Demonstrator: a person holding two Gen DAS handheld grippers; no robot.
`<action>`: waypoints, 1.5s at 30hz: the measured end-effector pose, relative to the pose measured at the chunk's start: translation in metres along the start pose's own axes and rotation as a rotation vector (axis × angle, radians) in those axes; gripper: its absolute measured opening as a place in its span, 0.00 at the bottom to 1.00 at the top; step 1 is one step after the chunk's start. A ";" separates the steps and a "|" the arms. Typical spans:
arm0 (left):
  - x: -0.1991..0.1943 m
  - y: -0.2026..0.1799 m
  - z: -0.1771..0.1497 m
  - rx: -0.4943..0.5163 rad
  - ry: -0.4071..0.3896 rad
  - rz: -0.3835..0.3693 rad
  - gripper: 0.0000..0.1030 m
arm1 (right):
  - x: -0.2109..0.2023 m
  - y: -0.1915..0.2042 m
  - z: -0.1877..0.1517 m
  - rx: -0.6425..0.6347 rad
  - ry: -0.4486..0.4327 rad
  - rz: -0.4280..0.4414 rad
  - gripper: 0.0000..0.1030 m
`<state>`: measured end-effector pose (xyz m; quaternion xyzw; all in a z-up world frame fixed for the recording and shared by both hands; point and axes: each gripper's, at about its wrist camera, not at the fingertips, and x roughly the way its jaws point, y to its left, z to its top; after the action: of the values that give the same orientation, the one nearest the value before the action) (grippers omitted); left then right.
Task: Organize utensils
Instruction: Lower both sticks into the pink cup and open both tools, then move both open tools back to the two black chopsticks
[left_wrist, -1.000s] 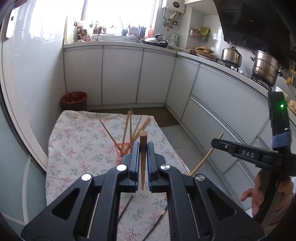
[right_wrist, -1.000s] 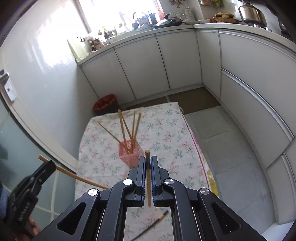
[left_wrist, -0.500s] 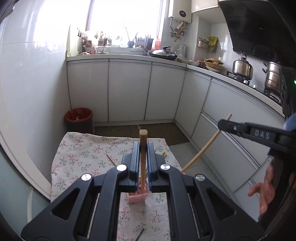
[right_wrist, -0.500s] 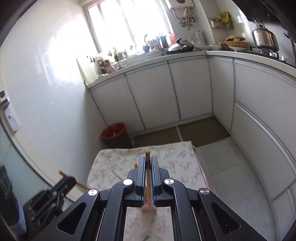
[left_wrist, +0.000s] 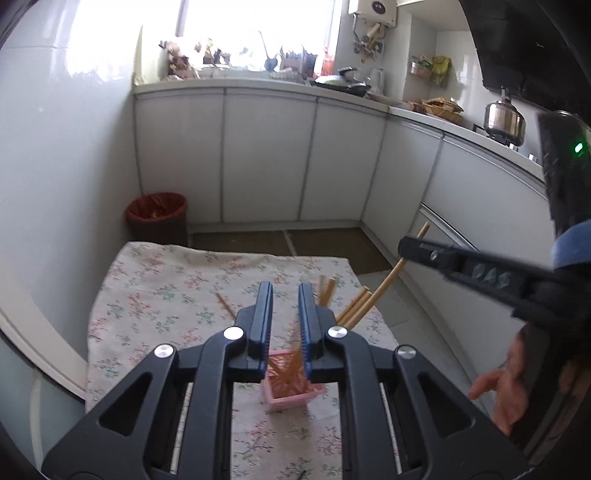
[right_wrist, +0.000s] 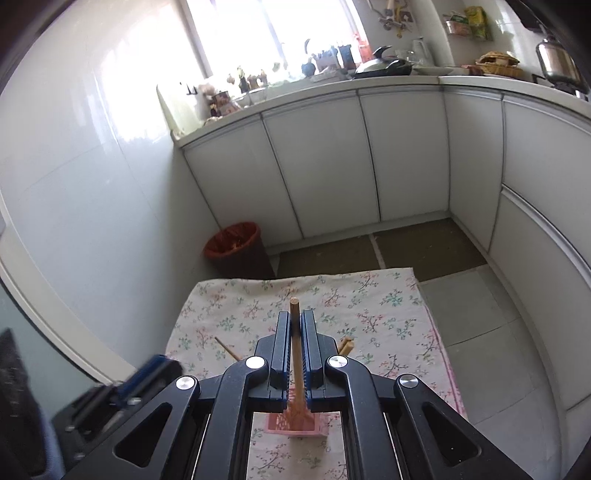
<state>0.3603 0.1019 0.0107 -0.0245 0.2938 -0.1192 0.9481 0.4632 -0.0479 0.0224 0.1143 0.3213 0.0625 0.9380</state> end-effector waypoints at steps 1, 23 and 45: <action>-0.004 0.002 0.000 -0.004 -0.009 0.010 0.20 | 0.002 0.002 -0.002 -0.004 0.000 -0.002 0.06; -0.035 0.019 -0.038 -0.093 0.050 0.075 0.52 | 0.003 0.006 -0.066 -0.057 0.065 -0.111 0.56; -0.059 -0.021 -0.112 -0.041 0.229 0.049 0.84 | -0.120 -0.066 -0.193 -0.028 -0.021 -0.349 0.91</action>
<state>0.2459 0.0987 -0.0475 -0.0232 0.4032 -0.0920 0.9102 0.2525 -0.1011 -0.0720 0.0445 0.3256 -0.0980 0.9394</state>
